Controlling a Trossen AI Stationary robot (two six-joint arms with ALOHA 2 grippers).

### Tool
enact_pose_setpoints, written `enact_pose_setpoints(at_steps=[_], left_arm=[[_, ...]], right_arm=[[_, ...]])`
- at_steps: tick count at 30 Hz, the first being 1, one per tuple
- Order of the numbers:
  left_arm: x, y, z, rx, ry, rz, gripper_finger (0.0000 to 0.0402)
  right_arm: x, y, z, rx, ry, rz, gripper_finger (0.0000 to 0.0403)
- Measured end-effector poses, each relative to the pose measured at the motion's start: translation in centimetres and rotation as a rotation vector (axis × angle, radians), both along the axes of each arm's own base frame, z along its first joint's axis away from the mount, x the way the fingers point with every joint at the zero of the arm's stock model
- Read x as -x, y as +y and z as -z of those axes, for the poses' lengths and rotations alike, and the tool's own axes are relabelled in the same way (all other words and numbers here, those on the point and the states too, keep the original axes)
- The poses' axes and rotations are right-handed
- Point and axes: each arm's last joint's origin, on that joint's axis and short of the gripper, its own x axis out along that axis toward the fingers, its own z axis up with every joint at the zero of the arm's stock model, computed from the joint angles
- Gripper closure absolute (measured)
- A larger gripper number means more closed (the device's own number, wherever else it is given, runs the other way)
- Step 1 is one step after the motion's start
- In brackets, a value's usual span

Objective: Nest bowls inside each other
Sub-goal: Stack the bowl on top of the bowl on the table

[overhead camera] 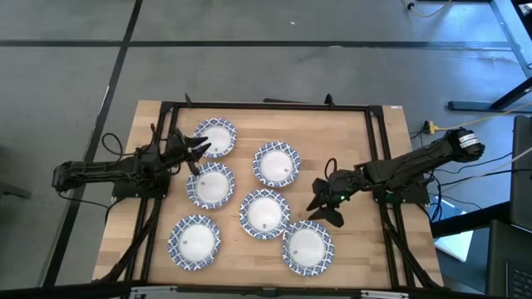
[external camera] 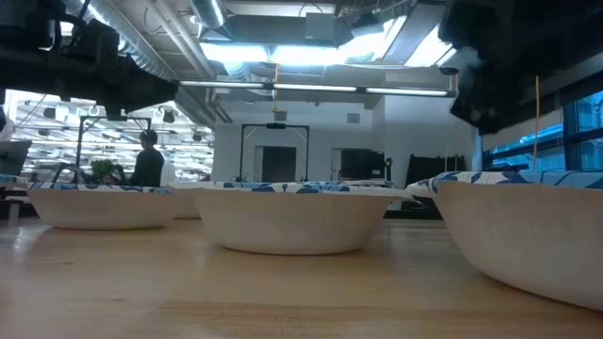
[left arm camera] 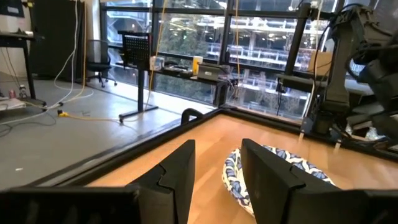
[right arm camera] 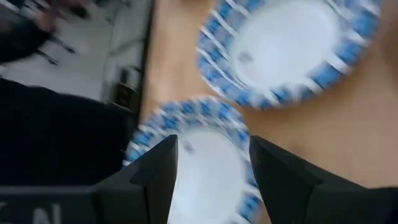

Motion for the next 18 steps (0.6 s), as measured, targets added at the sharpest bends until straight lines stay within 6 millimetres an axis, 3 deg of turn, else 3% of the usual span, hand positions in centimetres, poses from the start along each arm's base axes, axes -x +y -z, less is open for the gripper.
enact_pose_setpoints(at_steps=[5, 10, 18], left_arm=[[0.0, 0.0, 0.0, 0.002, 0.001, 0.001, 0.0278], [-0.1, -0.1, 0.0, 0.002, 0.000, 0.054, 0.0278], [-0.1, -0.2, 0.0, 0.005, -0.002, 0.085, 0.0278]], right_arm=[[-0.5, 0.6, -0.9, -0.033, -0.105, 0.046, 0.0202], [-0.4, 1.0, -0.9, -0.053, -0.088, 0.123, 0.0202], [-0.1, 2.5, -0.4, -0.049, -0.056, 0.095, 0.0202]])
